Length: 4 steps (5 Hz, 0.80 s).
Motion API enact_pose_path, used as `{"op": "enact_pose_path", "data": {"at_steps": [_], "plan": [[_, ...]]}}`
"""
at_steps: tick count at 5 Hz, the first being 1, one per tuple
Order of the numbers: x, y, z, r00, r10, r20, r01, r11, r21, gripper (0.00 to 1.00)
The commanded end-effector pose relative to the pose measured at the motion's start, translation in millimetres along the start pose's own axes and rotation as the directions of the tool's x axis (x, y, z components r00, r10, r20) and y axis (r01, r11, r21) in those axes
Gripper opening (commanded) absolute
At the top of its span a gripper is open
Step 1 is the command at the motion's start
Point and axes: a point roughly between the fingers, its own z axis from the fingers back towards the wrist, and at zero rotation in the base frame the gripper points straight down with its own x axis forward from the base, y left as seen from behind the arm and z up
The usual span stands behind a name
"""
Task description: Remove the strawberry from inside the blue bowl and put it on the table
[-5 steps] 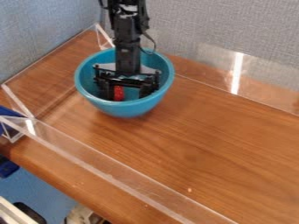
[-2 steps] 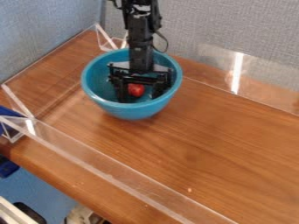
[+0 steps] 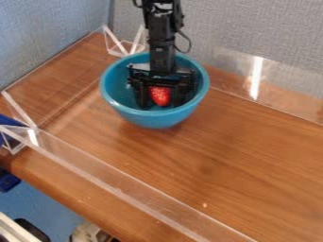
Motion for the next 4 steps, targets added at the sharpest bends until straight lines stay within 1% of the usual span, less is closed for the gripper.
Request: {"op": "enact_pose_path", "data": {"at_steps": [1, 4], "plan": [[11.2, -5.3, 17.5, 0.999, -0.008, 0.054, 0.008, 1.000, -0.012, 1.00], [21.2, 9.2, 23.0, 0.997, 0.040, 0.066, -0.039, 0.999, -0.018, 1.00]]}}
